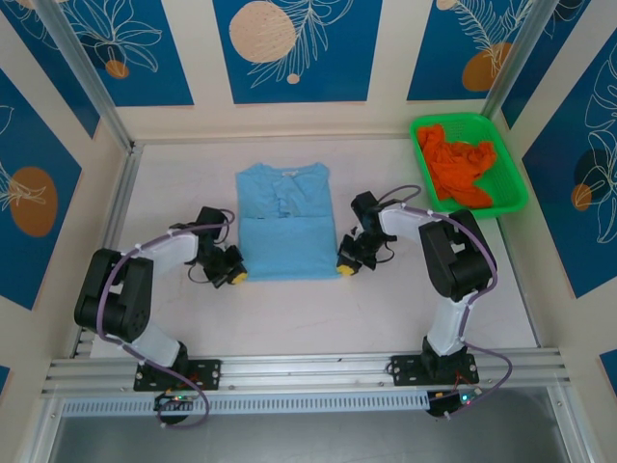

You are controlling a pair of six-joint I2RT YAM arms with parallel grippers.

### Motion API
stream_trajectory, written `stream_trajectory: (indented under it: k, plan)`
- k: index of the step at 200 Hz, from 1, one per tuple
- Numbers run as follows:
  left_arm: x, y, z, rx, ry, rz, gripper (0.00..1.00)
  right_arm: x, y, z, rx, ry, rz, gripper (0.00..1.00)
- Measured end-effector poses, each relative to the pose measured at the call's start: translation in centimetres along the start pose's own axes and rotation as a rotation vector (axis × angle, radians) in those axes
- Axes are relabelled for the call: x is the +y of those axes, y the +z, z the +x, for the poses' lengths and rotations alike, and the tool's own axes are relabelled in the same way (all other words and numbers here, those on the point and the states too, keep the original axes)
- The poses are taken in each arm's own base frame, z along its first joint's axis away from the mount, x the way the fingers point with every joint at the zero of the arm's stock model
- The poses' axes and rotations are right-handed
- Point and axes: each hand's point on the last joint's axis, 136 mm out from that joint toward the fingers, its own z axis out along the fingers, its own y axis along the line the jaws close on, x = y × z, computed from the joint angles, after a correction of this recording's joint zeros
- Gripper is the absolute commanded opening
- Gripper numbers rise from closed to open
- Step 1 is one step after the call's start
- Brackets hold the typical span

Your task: Fold and stack the t-shirts

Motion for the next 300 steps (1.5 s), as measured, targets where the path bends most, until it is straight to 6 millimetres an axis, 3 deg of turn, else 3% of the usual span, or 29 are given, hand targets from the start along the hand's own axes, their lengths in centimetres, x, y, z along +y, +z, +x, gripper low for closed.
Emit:
stream_trajectory:
  k: [43, 68, 99, 126, 166, 195, 300]
  plan:
    - [0.8, -0.3, 4.0, 0.062, 0.129, -0.065, 0.00, -2.2, -0.1, 4.7, 0.034, -0.063, 0.042, 0.00]
    - [2.2, -0.7, 6.9, 0.076, 0.174, -0.075, 0.00, -4.2, -0.2, 7.8, 0.052, -0.080, 0.051, 0.00]
    - [4.7, -0.6, 9.8, 0.091, 0.171, -0.070, 0.00, -5.7, -0.3, 10.3, 0.071, -0.080, 0.020, 0.00]
    - [5.4, -0.9, 11.4, 0.088, 0.163, -0.041, 0.00, -6.1, -0.5, 11.9, 0.084, -0.099, -0.003, 0.00]
    - [3.9, -3.7, 12.6, 0.057, 0.140, 0.062, 0.00, -5.7, -2.2, 13.4, 0.062, -0.135, -0.030, 0.00]
    - [0.8, -7.4, 12.5, 0.024, 0.139, 0.122, 0.00, -4.1, -5.1, 14.2, 0.015, -0.174, -0.071, 0.00]
    - [-5.4, -14.0, 11.6, -0.038, 0.084, 0.223, 0.00, 0.7, -11.9, 13.3, -0.104, -0.213, -0.108, 0.00]
